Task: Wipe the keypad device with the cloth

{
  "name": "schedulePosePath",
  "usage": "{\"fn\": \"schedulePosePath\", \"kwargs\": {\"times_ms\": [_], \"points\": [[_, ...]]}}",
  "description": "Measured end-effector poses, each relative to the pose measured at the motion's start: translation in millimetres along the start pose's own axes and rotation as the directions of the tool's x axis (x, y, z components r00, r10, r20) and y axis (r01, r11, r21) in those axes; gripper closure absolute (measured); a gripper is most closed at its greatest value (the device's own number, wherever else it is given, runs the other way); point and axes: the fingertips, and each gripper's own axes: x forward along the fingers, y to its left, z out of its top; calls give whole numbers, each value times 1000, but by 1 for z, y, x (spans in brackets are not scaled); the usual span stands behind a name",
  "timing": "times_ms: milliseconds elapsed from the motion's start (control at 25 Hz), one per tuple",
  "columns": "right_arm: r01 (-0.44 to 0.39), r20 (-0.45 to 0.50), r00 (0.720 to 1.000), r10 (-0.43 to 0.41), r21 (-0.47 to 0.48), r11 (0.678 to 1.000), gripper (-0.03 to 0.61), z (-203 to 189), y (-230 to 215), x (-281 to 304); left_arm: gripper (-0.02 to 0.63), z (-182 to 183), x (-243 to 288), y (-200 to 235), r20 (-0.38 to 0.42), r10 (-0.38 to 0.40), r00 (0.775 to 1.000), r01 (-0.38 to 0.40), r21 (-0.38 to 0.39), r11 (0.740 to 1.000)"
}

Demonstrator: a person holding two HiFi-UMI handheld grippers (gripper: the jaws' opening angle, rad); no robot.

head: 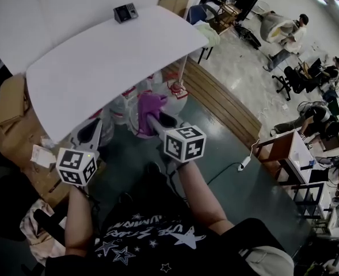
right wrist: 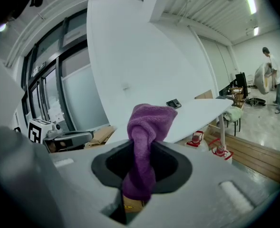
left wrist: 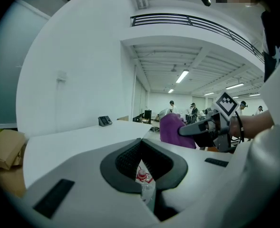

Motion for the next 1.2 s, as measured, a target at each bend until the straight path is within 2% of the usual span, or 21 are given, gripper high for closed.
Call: {"fn": "schedulePosePath", "kwargs": {"times_ms": [480,720,1000,1200], "points": [[-55,-25,998,56,12,998,483,43,-116,39,607,19,117,-7,-40,60,997,-61,-10,998],[-89,-26,996,89,5,996,483,69,-161,54,607,31,158,-9,-50,98,994,-98,-9,995],[-138,-44,990,137,-10,990,483,83,-192,68,607,34,182,-7,-59,159,986,-160,-18,987],[-159,-68,985,159,-4,987,483,81,-204,78,607,34,194,-8,-75,170,983,-171,-9,985]]}}
